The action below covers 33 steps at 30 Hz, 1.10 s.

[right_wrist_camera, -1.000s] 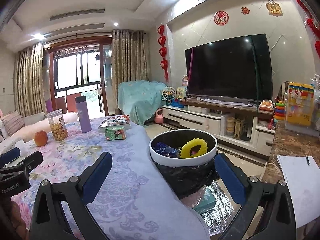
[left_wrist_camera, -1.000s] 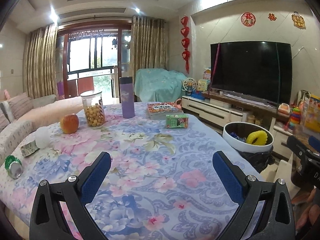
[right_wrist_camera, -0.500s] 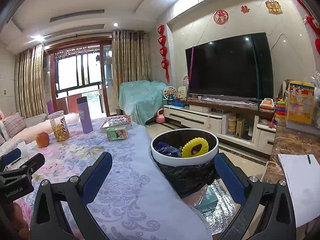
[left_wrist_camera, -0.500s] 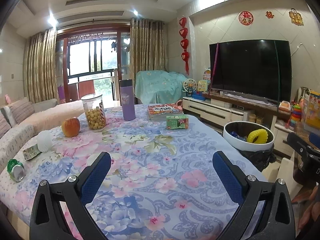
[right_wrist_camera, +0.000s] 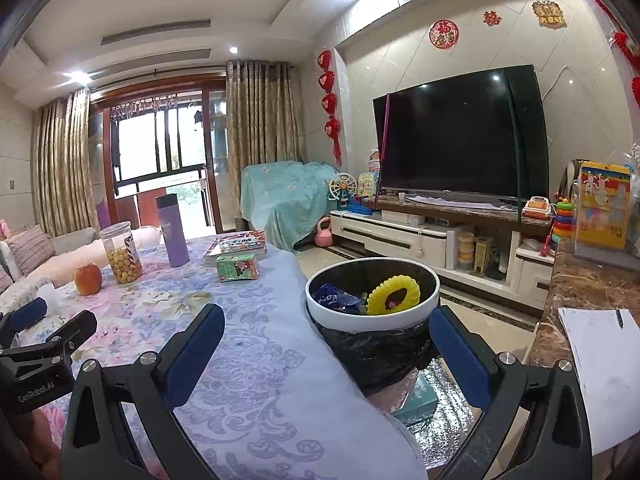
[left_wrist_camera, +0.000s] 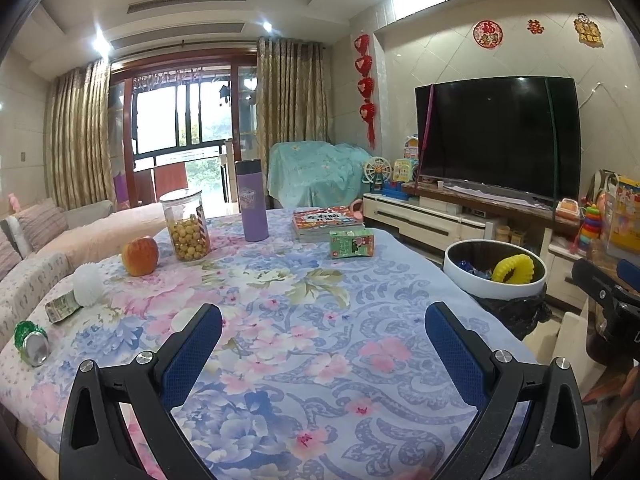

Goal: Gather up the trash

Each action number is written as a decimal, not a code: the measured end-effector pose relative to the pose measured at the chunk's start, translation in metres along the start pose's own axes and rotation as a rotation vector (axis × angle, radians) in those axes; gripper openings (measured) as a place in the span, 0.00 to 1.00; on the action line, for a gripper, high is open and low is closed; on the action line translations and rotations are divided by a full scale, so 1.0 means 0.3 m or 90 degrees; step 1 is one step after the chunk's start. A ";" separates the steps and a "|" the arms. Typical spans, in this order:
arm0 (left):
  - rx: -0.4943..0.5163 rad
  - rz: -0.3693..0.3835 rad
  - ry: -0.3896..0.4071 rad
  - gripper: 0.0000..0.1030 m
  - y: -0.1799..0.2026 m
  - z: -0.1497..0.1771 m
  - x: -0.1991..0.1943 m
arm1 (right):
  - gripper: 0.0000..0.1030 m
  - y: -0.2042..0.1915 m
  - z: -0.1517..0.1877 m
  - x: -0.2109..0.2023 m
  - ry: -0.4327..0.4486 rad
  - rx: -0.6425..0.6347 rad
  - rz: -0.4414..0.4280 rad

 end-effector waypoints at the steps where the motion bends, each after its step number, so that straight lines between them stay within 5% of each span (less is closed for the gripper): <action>1: -0.001 0.000 0.000 1.00 -0.002 0.000 -0.001 | 1.00 -0.001 -0.001 0.001 0.000 -0.001 0.001; 33: 0.003 0.004 -0.007 1.00 -0.011 0.004 0.010 | 1.00 -0.006 0.008 0.001 -0.006 0.008 -0.006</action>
Point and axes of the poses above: each gripper's, at about its wrist camera, not at the fingertips, and x roughly the way its jaws point, y to its right, z to its underside, the point moved 7 cm from there along x, roughly the way its jaws point, and after that the axes turned 2 degrees about y, right-handed, at the moved point
